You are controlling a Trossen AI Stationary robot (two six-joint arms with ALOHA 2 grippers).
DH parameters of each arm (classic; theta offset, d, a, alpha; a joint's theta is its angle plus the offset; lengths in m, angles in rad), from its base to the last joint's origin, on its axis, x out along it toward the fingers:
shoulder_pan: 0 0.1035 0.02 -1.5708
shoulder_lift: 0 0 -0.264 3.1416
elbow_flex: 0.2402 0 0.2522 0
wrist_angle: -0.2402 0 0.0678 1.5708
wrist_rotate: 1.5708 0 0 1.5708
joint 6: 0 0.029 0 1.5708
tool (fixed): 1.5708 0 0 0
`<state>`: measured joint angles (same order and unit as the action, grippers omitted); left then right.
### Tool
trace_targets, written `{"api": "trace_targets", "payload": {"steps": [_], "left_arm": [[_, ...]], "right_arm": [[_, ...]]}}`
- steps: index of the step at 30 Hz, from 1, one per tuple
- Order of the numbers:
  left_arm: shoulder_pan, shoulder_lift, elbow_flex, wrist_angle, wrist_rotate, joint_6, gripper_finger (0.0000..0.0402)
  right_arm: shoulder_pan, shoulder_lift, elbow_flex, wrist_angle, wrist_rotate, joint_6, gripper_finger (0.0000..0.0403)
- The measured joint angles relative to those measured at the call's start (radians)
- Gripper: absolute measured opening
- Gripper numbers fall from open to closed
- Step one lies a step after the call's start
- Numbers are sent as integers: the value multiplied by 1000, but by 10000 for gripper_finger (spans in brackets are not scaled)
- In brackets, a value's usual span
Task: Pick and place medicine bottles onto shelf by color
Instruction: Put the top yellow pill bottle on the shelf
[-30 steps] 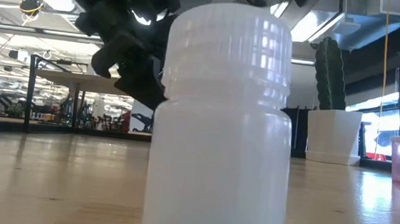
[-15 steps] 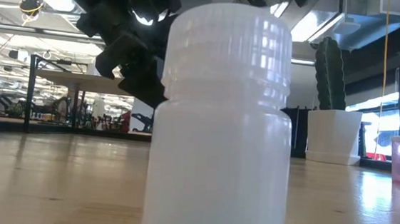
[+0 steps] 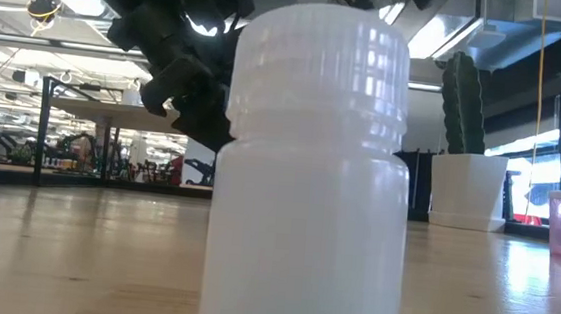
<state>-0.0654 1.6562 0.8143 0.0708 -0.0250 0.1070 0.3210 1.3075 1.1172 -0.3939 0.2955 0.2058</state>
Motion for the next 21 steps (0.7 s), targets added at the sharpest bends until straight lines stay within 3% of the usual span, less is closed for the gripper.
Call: {"api": "trace_targets", "payload": {"steps": [21], "left_arm": [[-4,27,0,42,-4,-73,260]], "right_arm": [[0,0,-1,-1,-1,0,161]]}}
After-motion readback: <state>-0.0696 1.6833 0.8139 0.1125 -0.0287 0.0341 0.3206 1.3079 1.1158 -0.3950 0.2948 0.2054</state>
